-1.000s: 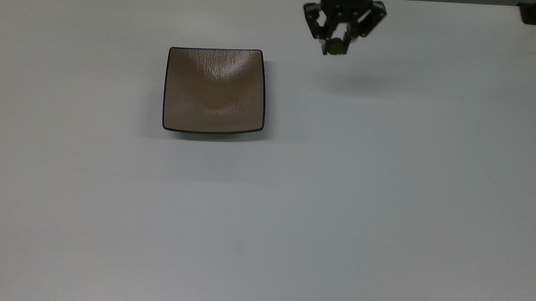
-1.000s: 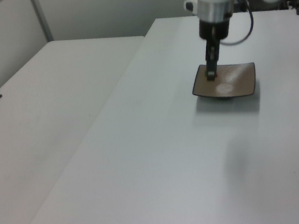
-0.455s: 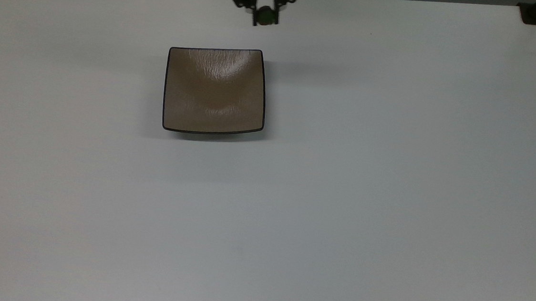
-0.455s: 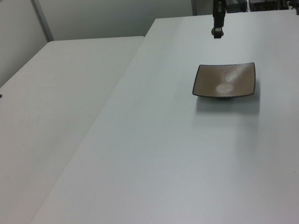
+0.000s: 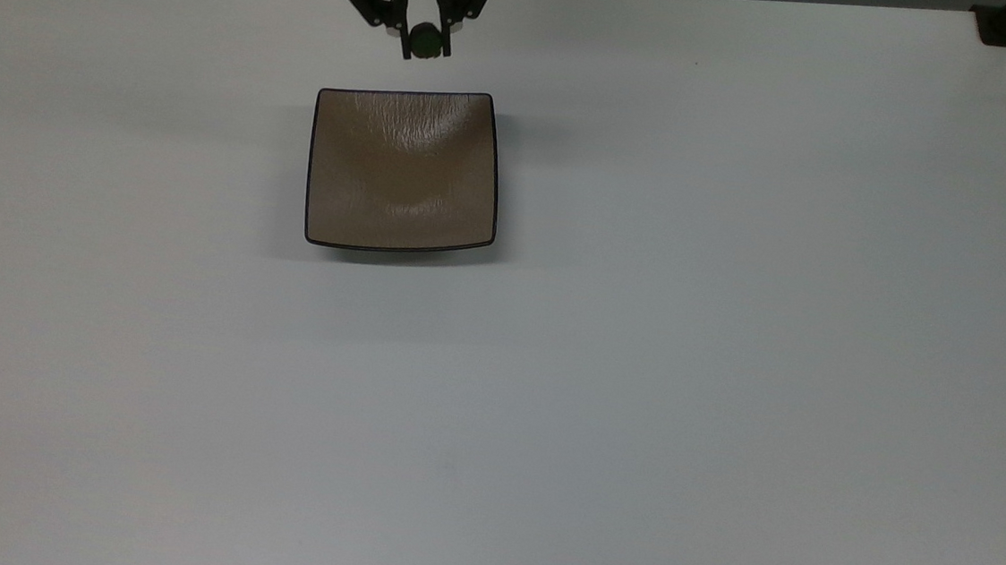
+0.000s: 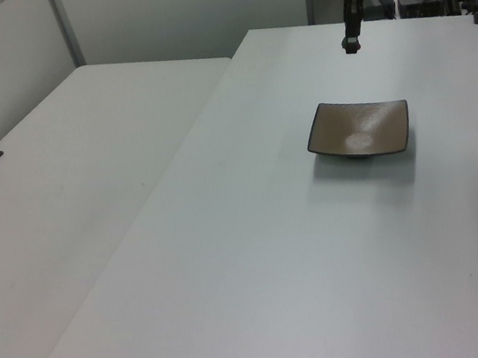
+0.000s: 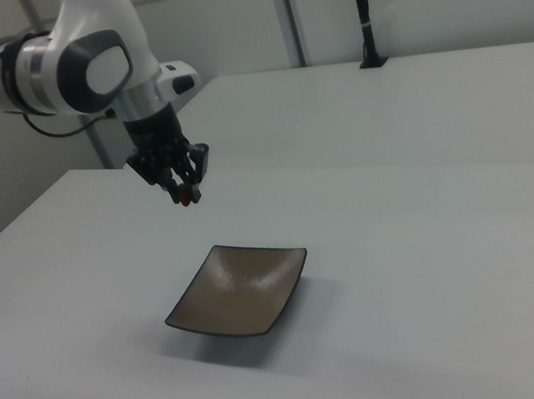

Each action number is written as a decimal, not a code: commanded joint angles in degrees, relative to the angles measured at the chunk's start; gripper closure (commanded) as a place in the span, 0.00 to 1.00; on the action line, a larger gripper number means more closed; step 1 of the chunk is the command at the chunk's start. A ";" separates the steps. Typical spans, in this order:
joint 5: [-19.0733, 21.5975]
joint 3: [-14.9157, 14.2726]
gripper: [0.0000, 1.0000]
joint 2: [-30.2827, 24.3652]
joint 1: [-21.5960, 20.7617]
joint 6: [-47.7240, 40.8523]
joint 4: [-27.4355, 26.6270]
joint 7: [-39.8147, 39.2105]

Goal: Strawberries on a ceramic plate
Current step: 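Lower the held strawberry into the center of the plate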

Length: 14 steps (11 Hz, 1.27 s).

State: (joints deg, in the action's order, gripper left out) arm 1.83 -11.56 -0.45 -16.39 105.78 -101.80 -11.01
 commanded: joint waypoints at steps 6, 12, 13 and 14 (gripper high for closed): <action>1.15 -0.13 0.81 7.12 1.44 8.29 -4.46 -2.27; 1.07 -0.13 0.79 11.60 1.18 18.23 -9.64 -1.91; 1.07 -0.13 0.79 12.91 0.83 18.32 -9.64 -1.83; 1.07 -0.13 0.76 13.97 0.57 18.41 -9.55 -1.83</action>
State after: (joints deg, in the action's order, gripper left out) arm 1.83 -11.43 12.08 -14.73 122.59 -110.53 -12.21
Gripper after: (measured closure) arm 0.670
